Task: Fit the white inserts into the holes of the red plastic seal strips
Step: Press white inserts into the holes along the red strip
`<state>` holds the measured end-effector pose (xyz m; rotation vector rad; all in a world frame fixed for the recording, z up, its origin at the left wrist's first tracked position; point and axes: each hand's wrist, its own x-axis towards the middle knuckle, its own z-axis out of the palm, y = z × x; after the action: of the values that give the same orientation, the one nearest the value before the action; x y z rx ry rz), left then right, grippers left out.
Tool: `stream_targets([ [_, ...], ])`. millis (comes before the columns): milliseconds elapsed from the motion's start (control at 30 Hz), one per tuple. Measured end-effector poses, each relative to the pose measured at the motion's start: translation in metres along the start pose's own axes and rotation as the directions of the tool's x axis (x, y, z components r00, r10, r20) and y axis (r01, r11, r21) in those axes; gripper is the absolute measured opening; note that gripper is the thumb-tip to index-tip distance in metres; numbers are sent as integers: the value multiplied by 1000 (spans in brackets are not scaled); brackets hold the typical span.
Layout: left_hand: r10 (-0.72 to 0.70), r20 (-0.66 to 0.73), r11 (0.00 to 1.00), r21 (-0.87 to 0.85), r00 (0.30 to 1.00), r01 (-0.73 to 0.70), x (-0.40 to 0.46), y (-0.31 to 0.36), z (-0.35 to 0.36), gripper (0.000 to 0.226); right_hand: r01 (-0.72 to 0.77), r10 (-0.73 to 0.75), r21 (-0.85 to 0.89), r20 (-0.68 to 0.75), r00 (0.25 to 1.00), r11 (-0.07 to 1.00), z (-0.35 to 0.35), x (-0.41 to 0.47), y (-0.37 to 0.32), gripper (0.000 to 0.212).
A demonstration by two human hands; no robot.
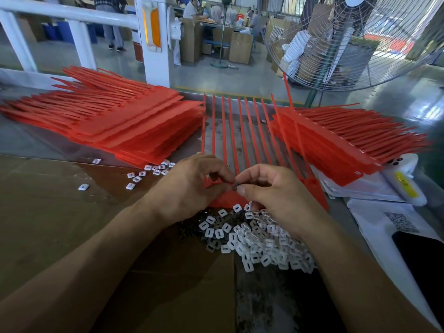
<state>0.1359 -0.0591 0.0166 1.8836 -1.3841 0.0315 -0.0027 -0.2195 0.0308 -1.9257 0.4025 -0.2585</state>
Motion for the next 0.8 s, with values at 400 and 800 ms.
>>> stream_targets([
  [400, 77, -57, 997, 7, 995, -77, 0, 4, 5, 20, -8, 13, 128, -35, 999, 992, 3, 2, 3, 17],
  [800, 161, -23, 972, 175, 987, -155, 0, 3, 1, 11, -28, 28, 74, -2, 1000, 997, 4, 2, 3, 12],
])
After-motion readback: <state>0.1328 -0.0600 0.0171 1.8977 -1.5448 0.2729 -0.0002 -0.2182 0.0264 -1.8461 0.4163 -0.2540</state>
